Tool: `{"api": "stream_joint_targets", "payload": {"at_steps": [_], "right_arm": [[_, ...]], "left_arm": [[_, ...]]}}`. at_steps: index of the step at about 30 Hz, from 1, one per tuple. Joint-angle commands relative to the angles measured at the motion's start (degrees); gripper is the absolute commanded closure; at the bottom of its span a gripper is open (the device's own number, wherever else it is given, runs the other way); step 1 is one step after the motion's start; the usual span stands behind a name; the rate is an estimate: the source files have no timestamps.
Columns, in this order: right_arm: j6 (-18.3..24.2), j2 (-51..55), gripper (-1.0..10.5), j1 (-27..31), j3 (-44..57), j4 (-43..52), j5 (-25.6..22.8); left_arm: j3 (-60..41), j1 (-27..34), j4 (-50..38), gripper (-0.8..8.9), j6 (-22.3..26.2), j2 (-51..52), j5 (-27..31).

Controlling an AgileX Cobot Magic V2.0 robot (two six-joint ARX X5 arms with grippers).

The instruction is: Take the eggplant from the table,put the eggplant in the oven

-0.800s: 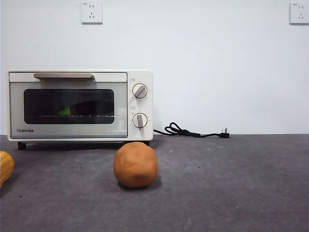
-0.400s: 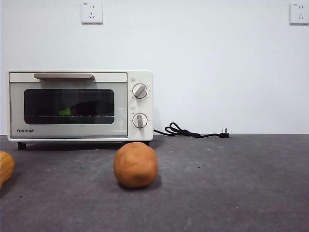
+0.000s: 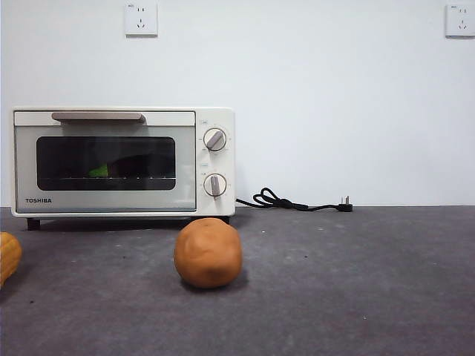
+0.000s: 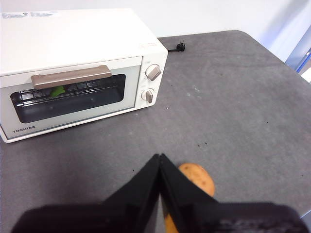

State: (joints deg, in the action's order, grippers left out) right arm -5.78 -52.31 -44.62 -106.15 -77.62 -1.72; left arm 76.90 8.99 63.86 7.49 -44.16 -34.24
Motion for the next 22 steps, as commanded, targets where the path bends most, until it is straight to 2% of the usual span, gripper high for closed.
{"api": "stream_joint_targets", "payload": {"at_steps": [1, 15, 21, 22], "right_arm": [[-0.1, 0.0, 9.5, 0.0, 0.3, -1.3, -0.3], [-0.1, 0.0, 9.5, 0.0, 0.3, -1.3, -0.3], [-0.1, 0.0, 9.5, 0.0, 0.3, -1.3, -0.3], [-0.1, 0.0, 9.5, 0.0, 0.3, -1.3, -0.3]], "left_arm": [[-0.2, -0.1, 0.0, 8.18, 0.4, 0.1, -0.3], [-0.2, -0.1, 0.0, 8.18, -0.6, -0.3, -0.3], [-0.2, -0.1, 0.4, 8.17, -7.5, -0.2, -0.5], [-0.2, -0.1, 0.3, 8.17, -6.9, -0.2, -0.3]]}}
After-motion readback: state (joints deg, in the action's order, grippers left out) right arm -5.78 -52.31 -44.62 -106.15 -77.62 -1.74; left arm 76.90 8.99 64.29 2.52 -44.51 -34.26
